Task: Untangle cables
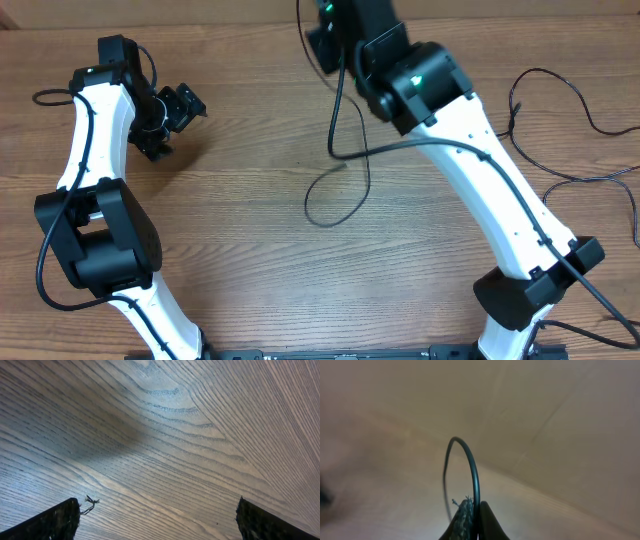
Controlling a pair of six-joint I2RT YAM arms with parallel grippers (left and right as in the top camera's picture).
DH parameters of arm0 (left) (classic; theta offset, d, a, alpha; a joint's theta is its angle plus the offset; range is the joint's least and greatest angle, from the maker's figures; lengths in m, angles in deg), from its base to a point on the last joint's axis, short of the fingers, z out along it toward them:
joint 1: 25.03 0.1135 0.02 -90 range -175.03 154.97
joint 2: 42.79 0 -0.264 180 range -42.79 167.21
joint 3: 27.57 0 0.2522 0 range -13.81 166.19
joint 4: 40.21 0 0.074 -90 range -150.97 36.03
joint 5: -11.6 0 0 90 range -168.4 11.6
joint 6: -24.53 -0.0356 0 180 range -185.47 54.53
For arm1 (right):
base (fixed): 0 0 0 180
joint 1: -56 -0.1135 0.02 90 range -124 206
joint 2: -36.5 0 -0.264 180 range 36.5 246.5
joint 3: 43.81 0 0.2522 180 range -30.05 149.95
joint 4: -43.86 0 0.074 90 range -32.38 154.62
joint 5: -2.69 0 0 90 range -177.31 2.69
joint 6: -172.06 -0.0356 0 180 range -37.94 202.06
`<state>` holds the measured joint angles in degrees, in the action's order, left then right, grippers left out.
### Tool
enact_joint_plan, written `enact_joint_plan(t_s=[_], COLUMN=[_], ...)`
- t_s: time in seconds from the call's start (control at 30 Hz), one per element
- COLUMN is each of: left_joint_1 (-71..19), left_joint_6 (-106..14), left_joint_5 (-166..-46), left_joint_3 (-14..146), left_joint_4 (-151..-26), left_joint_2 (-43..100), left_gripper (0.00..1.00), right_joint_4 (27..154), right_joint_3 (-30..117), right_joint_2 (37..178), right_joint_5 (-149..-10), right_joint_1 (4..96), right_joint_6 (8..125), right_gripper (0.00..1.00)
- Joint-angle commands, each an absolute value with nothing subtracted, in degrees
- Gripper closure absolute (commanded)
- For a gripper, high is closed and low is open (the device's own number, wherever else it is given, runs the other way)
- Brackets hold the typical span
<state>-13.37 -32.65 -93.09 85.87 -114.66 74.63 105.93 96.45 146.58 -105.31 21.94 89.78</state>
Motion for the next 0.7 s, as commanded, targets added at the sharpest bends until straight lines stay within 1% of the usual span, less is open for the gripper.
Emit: enact_joint_plan(t_s=[0.0, 0.2, 0.4, 0.5, 0.57, 0.6, 0.67], left_joint_1=[-13.5, -13.5, -13.5, -13.5, -13.5, -13.5, -13.5], left_joint_6=[-33.3, -33.3, -33.3, -33.3, -33.3, -33.3, -33.3], left_joint_5=[-92.8, -92.8, -92.8, -92.8, -92.8, -92.8, -92.8], left_joint_3=[85.6, 85.6, 85.6, 85.6, 85.6, 85.6, 85.6], left_joint_4=[-114.8, -114.8, -114.8, -114.8, -114.8, -114.8, -114.8], left_joint_2=[74.1, 74.1, 74.1, 74.1, 74.1, 74.1, 74.1], left_gripper=[0.0, 0.0, 0.01, 0.01, 0.01, 0.0, 0.01], right_joint_4=[100.0, 87.3, 78.8, 77.5, 79.2, 81.2, 84.3], right_joint_3=[98.2, 98.2, 98.2, 98.2, 98.2, 98.2, 98.2], right_joint_2=[145.7, 146.0, 148.7, 151.3, 152.8, 153.7, 153.9], right_joint_5=[-107.7, -107.6, -107.3, -104.4, -100.9, -96.6, -90.3], right_joint_1=[25.5, 32.9, 45.6, 53.3, 57.7, 60.8, 63.2], right_joint_6=[89.6, 89.6, 87.3, 84.5, 82.3, 81.6, 81.6], right_gripper=[0.96, 0.95, 0.94, 0.94, 0.93, 0.94, 0.94])
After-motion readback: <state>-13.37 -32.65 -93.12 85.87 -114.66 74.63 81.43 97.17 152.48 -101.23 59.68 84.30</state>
